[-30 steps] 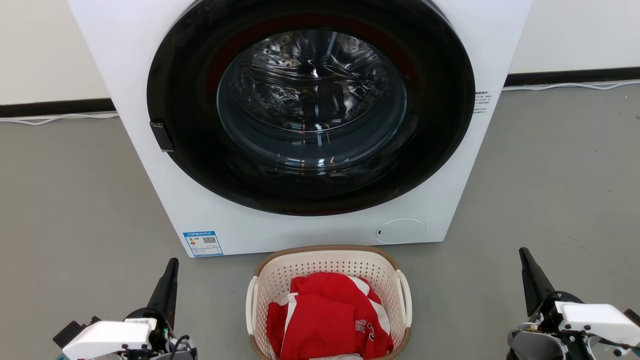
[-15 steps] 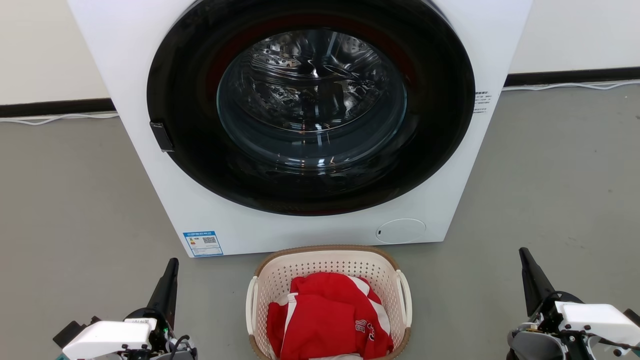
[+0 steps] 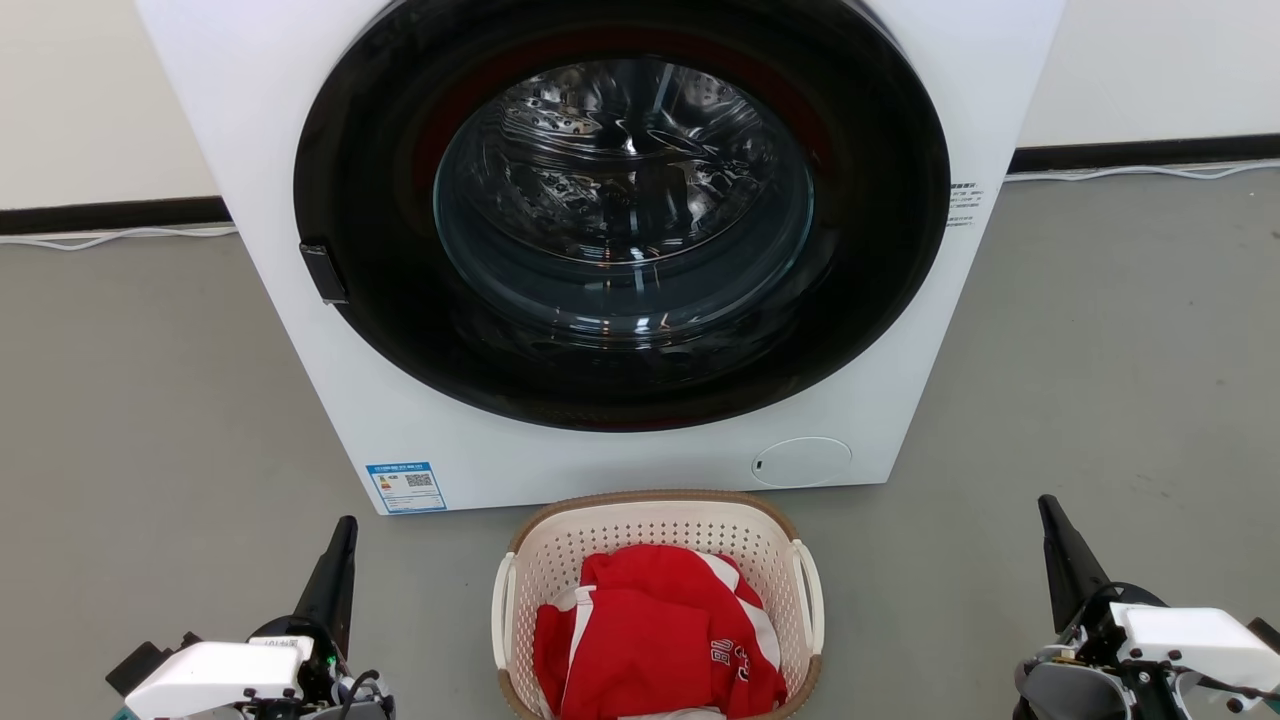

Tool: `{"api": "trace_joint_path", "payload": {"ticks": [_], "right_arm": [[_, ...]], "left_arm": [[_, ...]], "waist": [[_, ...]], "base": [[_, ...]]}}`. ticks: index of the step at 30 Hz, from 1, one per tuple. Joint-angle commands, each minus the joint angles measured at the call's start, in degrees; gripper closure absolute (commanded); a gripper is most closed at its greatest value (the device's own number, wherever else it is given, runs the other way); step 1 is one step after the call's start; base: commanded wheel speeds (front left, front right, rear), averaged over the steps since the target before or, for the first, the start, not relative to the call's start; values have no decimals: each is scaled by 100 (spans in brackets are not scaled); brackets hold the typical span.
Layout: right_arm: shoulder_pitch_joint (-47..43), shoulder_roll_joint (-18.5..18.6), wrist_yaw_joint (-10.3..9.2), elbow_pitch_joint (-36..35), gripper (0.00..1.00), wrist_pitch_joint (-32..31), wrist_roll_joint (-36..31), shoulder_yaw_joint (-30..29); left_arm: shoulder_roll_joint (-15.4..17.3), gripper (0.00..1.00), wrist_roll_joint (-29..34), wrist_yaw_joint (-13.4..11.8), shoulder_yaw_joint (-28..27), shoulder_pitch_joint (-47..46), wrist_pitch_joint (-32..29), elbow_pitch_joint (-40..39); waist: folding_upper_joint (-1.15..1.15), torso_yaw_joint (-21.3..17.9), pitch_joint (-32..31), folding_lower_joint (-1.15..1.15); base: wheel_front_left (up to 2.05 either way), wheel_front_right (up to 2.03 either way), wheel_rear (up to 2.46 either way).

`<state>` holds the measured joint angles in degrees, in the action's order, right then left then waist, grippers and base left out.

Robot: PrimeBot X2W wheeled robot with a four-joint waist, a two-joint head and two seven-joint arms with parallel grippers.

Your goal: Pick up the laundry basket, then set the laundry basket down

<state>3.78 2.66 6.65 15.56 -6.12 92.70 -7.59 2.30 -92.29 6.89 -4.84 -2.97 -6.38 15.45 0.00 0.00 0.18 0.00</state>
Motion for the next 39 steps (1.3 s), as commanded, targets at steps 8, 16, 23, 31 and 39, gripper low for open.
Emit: {"api": "trace_joint_path", "payload": {"ticks": [8,16,23,31,39], "right_arm": [[241,21,84,-154,100,-36,-52,107],[241,21,84,-154,100,-35,-52,108],[241,21,84,-154,100,-35,-52,108],[241,21,84,-154,100,-35,-52,108],[241,21,84,-154,100,-35,-52,108]], "left_arm": [[58,100,12,59,-167,-321,-10,-142],[58,100,12,59,-167,-321,-10,-142],[58,100,12,59,-167,-321,-10,-142],[58,100,12,59,-167,-321,-10,-142],[58,100,12,59,-167,-321,-10,-142]], "waist": [[0,0,0,0],[0,0,0,0],[0,0,0,0],[0,0,0,0],[0,0,0,0]], "base": [[0,0,0],[0,0,0],[0,0,0],[0,0,0],[0,0,0]]}}
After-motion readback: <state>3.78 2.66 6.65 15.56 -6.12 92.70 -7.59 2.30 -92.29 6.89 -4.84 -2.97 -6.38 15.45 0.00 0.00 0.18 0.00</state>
